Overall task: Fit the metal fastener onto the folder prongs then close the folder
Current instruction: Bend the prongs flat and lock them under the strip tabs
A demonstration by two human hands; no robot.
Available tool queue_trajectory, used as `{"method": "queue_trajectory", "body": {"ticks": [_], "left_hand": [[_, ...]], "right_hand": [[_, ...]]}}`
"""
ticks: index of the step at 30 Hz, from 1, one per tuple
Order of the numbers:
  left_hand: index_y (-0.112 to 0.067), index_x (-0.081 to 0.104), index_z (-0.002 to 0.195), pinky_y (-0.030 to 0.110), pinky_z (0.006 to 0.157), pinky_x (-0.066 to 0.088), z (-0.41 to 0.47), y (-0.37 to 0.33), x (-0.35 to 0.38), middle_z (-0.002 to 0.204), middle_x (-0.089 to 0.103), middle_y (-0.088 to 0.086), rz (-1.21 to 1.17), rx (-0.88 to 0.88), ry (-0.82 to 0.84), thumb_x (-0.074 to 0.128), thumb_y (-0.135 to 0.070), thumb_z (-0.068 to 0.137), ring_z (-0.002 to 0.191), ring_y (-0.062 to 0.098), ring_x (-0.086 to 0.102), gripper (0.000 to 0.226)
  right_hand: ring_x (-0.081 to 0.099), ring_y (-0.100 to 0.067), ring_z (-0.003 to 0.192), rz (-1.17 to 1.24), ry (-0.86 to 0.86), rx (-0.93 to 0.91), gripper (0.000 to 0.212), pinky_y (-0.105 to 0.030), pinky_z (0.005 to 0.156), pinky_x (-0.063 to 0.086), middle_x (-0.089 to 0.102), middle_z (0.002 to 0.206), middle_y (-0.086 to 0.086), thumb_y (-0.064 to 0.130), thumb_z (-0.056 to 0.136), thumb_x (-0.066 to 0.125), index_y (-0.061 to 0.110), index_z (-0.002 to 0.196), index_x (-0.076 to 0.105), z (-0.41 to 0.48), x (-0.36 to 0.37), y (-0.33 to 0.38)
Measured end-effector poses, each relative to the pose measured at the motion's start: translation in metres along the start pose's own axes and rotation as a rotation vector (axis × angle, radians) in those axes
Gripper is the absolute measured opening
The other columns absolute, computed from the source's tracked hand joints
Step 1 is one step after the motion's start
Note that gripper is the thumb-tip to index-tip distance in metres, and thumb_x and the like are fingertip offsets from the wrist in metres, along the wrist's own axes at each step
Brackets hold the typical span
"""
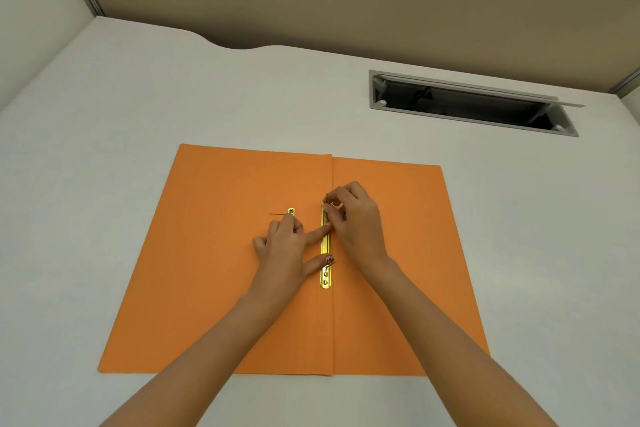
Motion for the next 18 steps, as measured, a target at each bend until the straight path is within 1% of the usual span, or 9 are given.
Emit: {"method": "queue_trajectory", "body": {"ticks": [4, 9, 12, 14, 17, 18], "left_hand": [[-0.054, 0.048, 0.125, 0.03, 0.071, 0.015, 0.0, 0.0, 0.0, 0.095, 0.033, -0.008, -0.004, -0.001, -0.002, 0.063, -0.054, 0.077, 0.093, 0.01, 0.031, 0.05], [-0.056, 0.045, 0.127, 0.029, 0.072, 0.015, -0.001, 0.001, 0.0, 0.096, 0.033, -0.009, 0.013, -0.007, 0.007, 0.061, -0.055, 0.077, 0.098, 0.013, 0.035, 0.052], [-0.055, 0.046, 0.127, 0.029, 0.071, 0.014, -0.001, 0.0, 0.0, 0.095, 0.033, -0.008, 0.005, -0.005, 0.001, 0.062, -0.054, 0.077, 0.095, 0.012, 0.034, 0.052], [-0.055, 0.046, 0.126, 0.029, 0.07, 0.014, -0.001, 0.0, 0.0, 0.094, 0.032, -0.009, 0.0, -0.005, -0.006, 0.062, -0.054, 0.077, 0.093, 0.011, 0.032, 0.052], [-0.055, 0.045, 0.127, 0.03, 0.072, 0.016, -0.002, 0.001, 0.0, 0.094, 0.032, -0.008, 0.016, -0.001, 0.003, 0.061, -0.055, 0.078, 0.096, 0.013, 0.035, 0.052], [-0.055, 0.045, 0.127, 0.03, 0.072, 0.016, -0.002, 0.001, 0.0, 0.094, 0.032, -0.008, 0.016, 0.0, 0.003, 0.061, -0.055, 0.078, 0.096, 0.013, 0.036, 0.052]], "right_hand": [[0.053, -0.009, 0.061, 0.056, -0.034, 0.063, 0.005, -0.03, 0.063, 0.052, 0.058, 0.089, -0.004, 0.006, 0.081, 0.069, 0.007, 0.086, 0.069, 0.001, 0.001, -0.005], [0.062, -0.015, 0.069, 0.163, -0.069, 0.207, 0.006, -0.021, 0.064, 0.05, 0.061, 0.09, -0.005, 0.007, 0.078, 0.071, 0.011, 0.082, 0.07, -0.001, 0.001, -0.016], [0.062, -0.014, 0.07, 0.182, -0.072, 0.253, 0.005, -0.01, 0.063, 0.046, 0.061, 0.088, -0.004, 0.009, 0.078, 0.072, 0.013, 0.08, 0.07, -0.001, 0.002, -0.018], [0.061, -0.012, 0.068, 0.191, -0.074, 0.27, 0.005, -0.006, 0.062, 0.043, 0.06, 0.087, -0.003, 0.009, 0.078, 0.071, 0.014, 0.08, 0.069, -0.002, 0.002, -0.019], [0.062, -0.014, 0.069, 0.213, -0.07, 0.301, 0.005, -0.006, 0.062, 0.044, 0.059, 0.088, -0.003, 0.01, 0.08, 0.07, 0.014, 0.079, 0.069, 0.001, 0.002, -0.022], [0.064, -0.017, 0.069, 0.228, -0.068, 0.316, 0.007, -0.009, 0.063, 0.047, 0.059, 0.088, -0.003, 0.01, 0.08, 0.07, 0.016, 0.078, 0.067, 0.003, 0.002, -0.023]]}}
Point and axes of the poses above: each hand's wrist, its own z-axis towards the middle knuckle, its own x-axis out of the palm, y = z × x, the point moved 6 cm from there along z, towards the middle knuckle
